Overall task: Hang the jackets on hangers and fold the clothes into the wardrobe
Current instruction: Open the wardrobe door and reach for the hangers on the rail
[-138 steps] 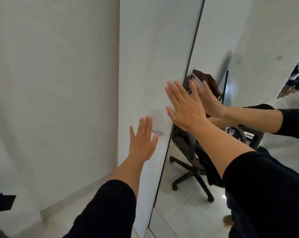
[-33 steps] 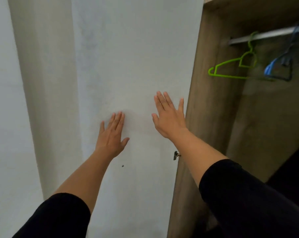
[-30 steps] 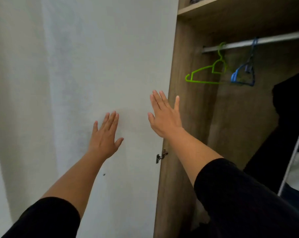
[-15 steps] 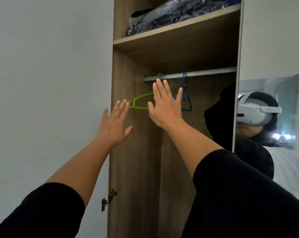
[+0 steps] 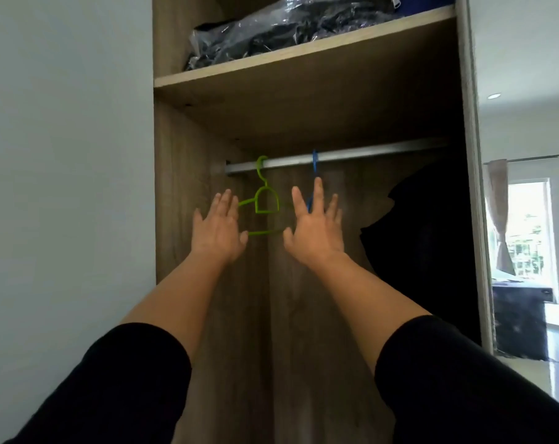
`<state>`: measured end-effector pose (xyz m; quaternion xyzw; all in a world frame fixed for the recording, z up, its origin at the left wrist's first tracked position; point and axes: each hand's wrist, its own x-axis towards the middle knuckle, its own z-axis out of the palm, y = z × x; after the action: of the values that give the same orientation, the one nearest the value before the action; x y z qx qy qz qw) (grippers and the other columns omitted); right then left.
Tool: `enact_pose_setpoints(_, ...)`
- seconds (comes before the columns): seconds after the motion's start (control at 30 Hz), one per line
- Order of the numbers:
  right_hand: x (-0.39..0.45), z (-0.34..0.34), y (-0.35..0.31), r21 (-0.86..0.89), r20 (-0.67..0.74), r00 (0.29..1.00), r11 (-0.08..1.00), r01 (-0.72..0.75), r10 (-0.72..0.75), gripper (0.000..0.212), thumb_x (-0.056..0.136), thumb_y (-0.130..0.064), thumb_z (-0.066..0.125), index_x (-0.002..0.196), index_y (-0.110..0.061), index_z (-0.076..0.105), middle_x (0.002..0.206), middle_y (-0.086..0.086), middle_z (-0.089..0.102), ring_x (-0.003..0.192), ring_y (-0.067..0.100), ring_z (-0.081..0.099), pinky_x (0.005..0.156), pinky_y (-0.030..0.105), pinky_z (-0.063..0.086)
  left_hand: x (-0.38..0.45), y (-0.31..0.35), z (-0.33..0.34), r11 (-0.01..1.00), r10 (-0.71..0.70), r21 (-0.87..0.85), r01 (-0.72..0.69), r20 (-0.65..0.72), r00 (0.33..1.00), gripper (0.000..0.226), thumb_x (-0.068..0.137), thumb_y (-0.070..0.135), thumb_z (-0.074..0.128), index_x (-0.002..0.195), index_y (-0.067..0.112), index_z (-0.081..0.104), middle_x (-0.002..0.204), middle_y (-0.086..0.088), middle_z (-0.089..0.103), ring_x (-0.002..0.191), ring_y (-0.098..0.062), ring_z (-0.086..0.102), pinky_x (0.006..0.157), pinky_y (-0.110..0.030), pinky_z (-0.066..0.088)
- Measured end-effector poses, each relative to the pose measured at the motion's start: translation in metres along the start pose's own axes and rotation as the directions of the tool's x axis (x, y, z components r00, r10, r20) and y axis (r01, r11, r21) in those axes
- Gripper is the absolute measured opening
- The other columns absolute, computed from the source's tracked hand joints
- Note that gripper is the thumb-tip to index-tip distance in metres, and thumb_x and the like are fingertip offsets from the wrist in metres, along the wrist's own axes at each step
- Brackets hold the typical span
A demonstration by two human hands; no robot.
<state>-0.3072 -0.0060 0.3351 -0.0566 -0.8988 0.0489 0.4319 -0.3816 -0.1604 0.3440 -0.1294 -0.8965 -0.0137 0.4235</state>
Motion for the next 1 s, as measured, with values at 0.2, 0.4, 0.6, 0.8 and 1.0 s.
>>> enact_pose_setpoints(0.2, 0.008, 0.023, 0.003, 0.064, 0.030, 0.999, 0.997, -0.036, 0.034, 0.077, 0.092, -0.014, 0.047, 0.151, -0.020, -0.001, 0.155, 0.008, -0.025, 0.145, 0.034, -0.001, 0.115, 0.041, 0.022, 0.018, 0.001, 0.027, 0.995, -0.073, -0.067, 0.072, -0.002, 0.997, 0.067, 0.095, 0.027, 0.044, 0.150, 0.014, 0.008, 0.156, -0.009, 0.015, 0.138, -0.025, 0.028, 0.107, -0.052, 0.028)
enact_pose_setpoints(0.4, 0.010, 0.030, 0.001, 0.051, 0.029, 0.999, 0.998, -0.045, 0.043, 0.074, 0.090, 0.000, 0.041, 0.151, -0.014, 0.002, 0.155, 0.010, -0.024, 0.142, 0.032, 0.019, 0.103, 0.035, 0.036, 0.028, -0.001, 0.044, 0.990, -0.139, -0.005, 0.139, -0.018, 0.990, 0.064, 0.096, 0.030, 0.042, 0.150, 0.022, 0.009, 0.148, -0.015, 0.023, 0.133, -0.030, 0.030, 0.106, -0.054, 0.026)
enact_pose_setpoints(0.6, 0.014, 0.036, 0.002, 0.050, 0.021, 0.998, 0.997, -0.059, 0.058, 0.073, 0.089, 0.003, 0.044, 0.151, -0.014, 0.009, 0.157, 0.011, -0.018, 0.130, 0.035, 0.040, 0.097, 0.034, 0.041, 0.034, -0.012, 0.055, 0.988, -0.158, -0.002, 0.158, 0.013, 0.987, 0.063, 0.097, 0.030, 0.040, 0.150, 0.023, 0.008, 0.139, -0.014, 0.035, 0.129, -0.028, 0.033, 0.103, -0.051, 0.029)
enact_pose_setpoints(0.8, 0.013, 0.032, 0.005, 0.054, 0.023, 0.998, 0.996, -0.067, 0.066, 0.073, 0.089, 0.000, 0.049, 0.151, -0.015, 0.013, 0.158, 0.007, -0.016, 0.125, 0.033, 0.047, 0.096, 0.034, 0.041, 0.040, -0.021, 0.057, 0.987, -0.159, 0.026, 0.159, 0.017, 0.987, 0.063, 0.098, 0.030, 0.039, 0.150, 0.020, 0.007, 0.140, -0.013, 0.039, 0.129, -0.027, 0.034, 0.103, -0.045, 0.030)
enact_pose_setpoints(1.0, 0.011, 0.031, 0.006, 0.057, 0.034, 0.997, 0.996, -0.071, 0.069, 0.071, 0.090, 0.000, 0.045, 0.151, -0.014, 0.011, 0.157, 0.007, -0.017, 0.126, 0.033, 0.046, 0.094, 0.034, 0.041, 0.038, -0.015, 0.056, 0.975, -0.133, -0.171, 0.138, 0.044, 0.990, 0.046, 0.100, 0.014, 0.032, 0.145, 0.011, 0.024, 0.131, -0.019, 0.045, 0.120, -0.036, 0.048, 0.094, -0.043, 0.041)
